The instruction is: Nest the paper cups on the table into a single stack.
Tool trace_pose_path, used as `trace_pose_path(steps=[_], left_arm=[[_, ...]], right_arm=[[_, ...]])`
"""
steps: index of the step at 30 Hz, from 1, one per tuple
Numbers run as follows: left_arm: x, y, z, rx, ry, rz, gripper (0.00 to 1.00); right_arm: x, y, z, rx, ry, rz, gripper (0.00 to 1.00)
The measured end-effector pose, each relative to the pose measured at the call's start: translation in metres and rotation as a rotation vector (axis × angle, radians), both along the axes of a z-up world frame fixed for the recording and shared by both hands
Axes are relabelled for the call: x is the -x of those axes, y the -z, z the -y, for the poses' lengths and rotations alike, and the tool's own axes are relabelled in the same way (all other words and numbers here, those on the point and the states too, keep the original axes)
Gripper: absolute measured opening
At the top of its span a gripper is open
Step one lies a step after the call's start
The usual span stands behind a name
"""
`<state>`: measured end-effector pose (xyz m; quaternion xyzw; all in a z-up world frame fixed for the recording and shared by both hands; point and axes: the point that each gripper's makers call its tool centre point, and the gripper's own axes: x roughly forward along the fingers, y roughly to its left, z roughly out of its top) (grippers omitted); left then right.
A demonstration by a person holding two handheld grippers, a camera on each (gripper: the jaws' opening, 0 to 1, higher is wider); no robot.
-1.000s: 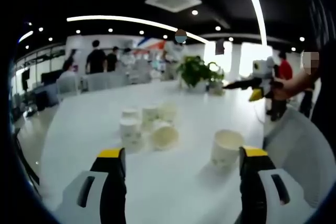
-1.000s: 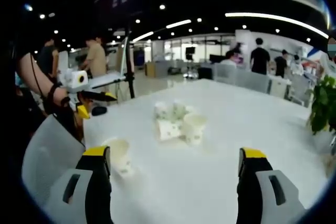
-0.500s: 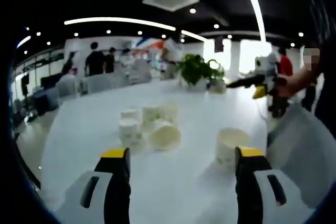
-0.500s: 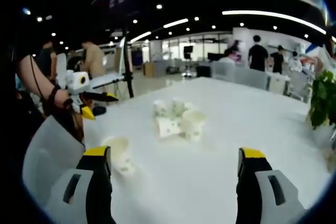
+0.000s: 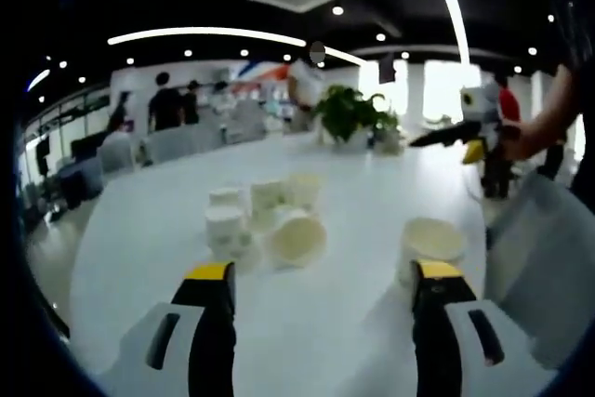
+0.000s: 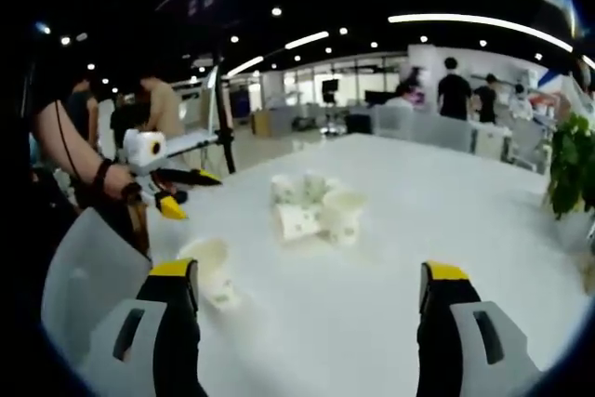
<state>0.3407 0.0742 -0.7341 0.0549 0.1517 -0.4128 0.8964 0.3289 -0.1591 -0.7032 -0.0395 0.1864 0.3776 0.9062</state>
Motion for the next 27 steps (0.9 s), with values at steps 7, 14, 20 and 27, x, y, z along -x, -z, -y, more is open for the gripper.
trace_pose_path(steps=[7, 14, 20, 27], left_arm=[[-0.005, 0.011, 0.006, -0.035, 0.019, -0.013, 0.69], [-0.015, 0.017, 0.012, -0.055, 0.043, 0.006, 0.62], [-0.027, 0.023, 0.013, -0.061, 0.035, -0.003, 0.62], [-0.040, 0.029, 0.022, -0.063, 0.042, -0.007, 0.60]], right_arm=[[0.003, 0.003, -0.002, -0.007, 0.000, -0.006, 0.96], [0.006, 0.012, -0.002, -0.022, 0.011, -0.018, 0.95], [0.008, 0.011, -0.001, -0.028, 0.018, -0.025, 0.95], [0.009, 0.011, 0.001, -0.042, 0.034, -0.032, 0.94]])
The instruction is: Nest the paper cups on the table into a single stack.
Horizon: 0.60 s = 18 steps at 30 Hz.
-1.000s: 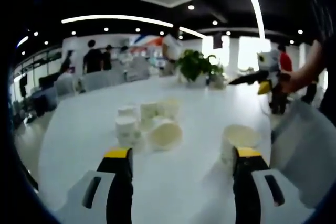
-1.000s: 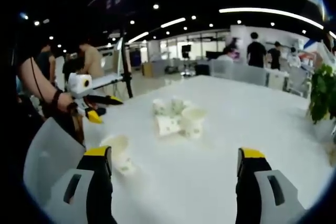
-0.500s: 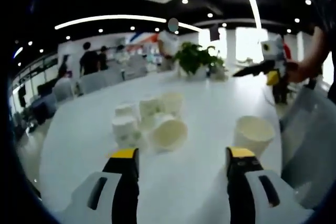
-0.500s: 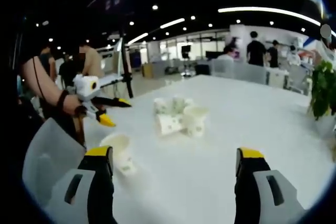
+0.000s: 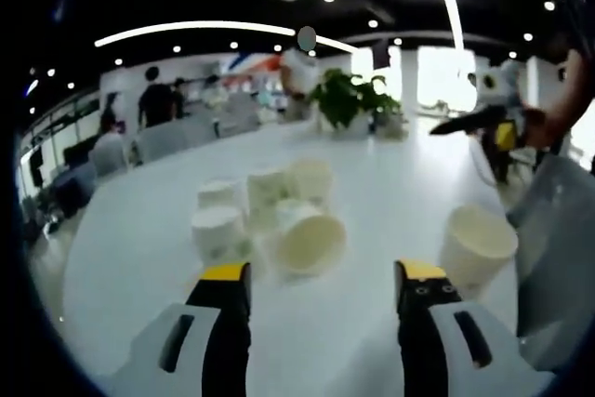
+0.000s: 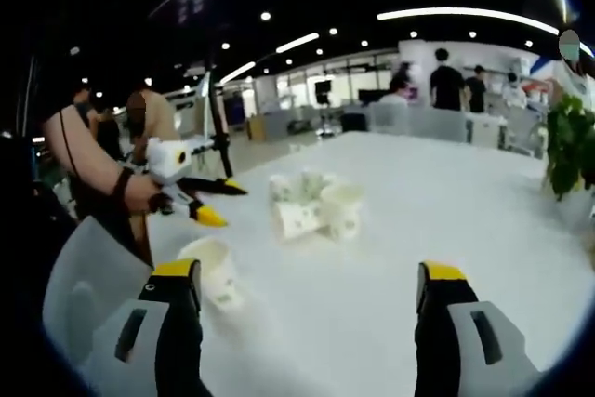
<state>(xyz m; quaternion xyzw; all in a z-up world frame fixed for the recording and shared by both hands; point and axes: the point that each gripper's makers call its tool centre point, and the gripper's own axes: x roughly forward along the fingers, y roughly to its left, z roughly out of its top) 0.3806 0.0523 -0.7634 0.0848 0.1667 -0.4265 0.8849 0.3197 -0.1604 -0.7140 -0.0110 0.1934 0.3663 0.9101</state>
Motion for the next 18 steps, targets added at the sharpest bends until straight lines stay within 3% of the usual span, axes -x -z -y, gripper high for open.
trace_pose_path(steps=[18], left_arm=[[-0.023, 0.016, 0.006, -0.023, -0.046, -0.021, 0.54]], right_arm=[[0.009, 0.014, 0.004, -0.009, 0.010, -0.022, 0.93]])
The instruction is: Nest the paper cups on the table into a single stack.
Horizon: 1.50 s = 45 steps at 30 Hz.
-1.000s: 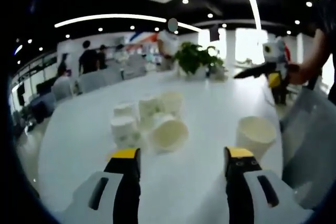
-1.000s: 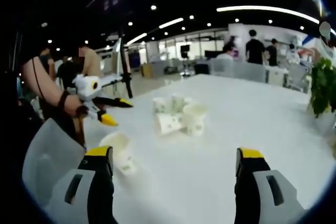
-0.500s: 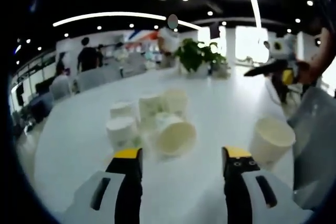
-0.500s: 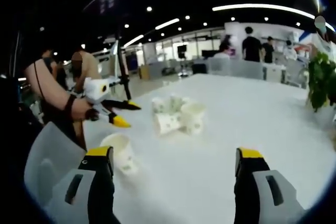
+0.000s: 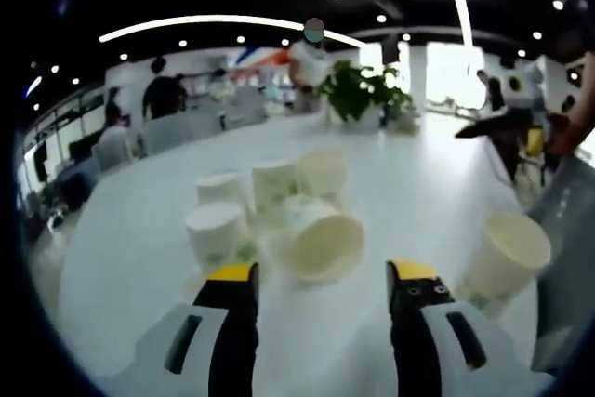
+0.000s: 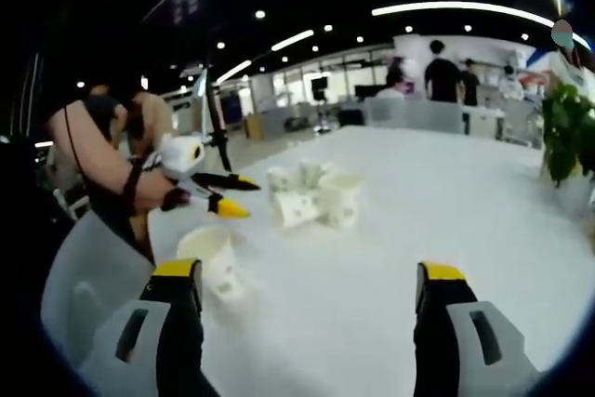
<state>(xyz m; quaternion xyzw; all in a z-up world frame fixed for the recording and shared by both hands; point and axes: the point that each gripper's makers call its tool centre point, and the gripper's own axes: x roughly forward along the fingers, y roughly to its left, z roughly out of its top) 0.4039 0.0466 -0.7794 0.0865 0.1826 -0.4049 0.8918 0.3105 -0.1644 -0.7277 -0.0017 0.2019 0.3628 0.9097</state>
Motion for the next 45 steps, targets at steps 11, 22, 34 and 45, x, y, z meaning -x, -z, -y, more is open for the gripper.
trace_pose_path(steps=[11, 22, 34, 45], left_arm=[[-0.011, 0.009, 0.004, -0.019, -0.020, -0.023, 0.42], [-0.020, 0.017, 0.005, -0.033, -0.038, -0.041, 0.33], [-0.029, 0.020, 0.011, -0.017, -0.048, -0.048, 0.27], [-0.033, 0.024, 0.014, -0.007, -0.061, -0.070, 0.20]], right_arm=[[-0.002, 0.002, 0.003, -0.006, 0.011, -0.008, 0.92], [-0.002, 0.004, 0.007, -0.006, 0.015, -0.021, 0.91], [-0.004, 0.008, 0.008, -0.003, 0.006, -0.031, 0.90], [-0.006, 0.010, 0.009, -0.003, 0.005, -0.040, 0.89]])
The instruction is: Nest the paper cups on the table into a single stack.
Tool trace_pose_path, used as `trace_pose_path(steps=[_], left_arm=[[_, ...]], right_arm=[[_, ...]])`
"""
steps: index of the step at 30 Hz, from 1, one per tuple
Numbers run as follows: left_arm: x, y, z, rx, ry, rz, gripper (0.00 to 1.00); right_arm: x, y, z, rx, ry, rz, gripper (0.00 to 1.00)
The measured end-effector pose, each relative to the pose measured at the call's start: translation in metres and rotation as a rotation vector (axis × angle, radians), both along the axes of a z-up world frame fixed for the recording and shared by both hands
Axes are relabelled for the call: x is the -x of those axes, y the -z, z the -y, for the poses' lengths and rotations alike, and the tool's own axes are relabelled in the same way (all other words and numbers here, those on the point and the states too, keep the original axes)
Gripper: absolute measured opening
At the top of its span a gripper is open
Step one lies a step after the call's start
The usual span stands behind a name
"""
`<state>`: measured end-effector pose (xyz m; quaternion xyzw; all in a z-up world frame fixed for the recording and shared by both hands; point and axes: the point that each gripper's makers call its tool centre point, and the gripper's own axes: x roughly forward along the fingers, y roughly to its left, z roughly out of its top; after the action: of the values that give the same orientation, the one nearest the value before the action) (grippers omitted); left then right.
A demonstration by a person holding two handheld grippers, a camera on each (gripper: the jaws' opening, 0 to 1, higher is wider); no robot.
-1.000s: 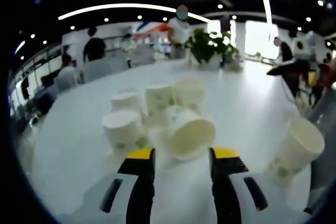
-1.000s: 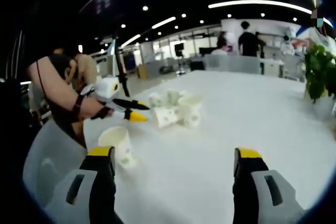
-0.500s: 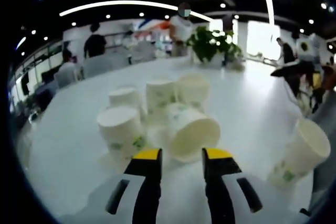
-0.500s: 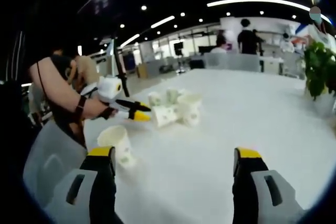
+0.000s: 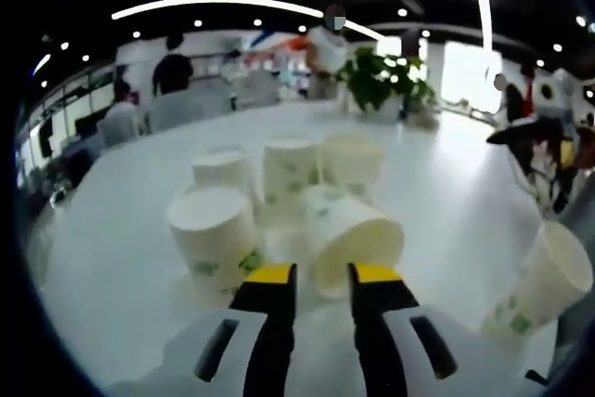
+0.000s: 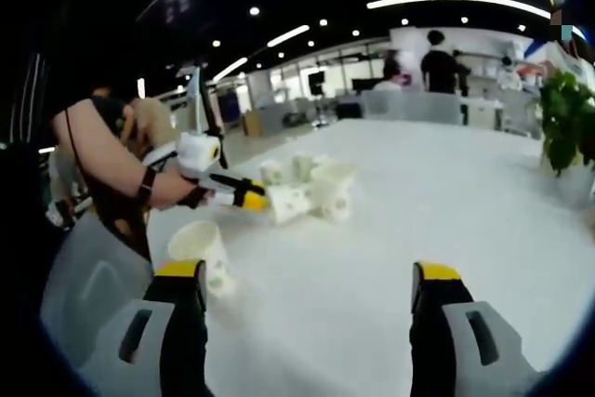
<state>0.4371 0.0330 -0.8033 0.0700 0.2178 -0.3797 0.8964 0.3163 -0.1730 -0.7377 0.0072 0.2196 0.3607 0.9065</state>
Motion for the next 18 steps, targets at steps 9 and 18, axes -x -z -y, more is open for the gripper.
trace_pose_path(steps=[9, 18], left_arm=[[0.0028, -0.0013, 0.0008, 0.002, 0.015, -0.003, 0.09], [0.0047, -0.0003, -0.0007, -0.021, 0.033, 0.013, 0.05]], right_arm=[[-0.0013, 0.0006, 0.0003, 0.001, 0.001, -0.003, 0.89], [-0.0011, 0.0007, -0.0004, 0.006, -0.002, -0.005, 0.89]])
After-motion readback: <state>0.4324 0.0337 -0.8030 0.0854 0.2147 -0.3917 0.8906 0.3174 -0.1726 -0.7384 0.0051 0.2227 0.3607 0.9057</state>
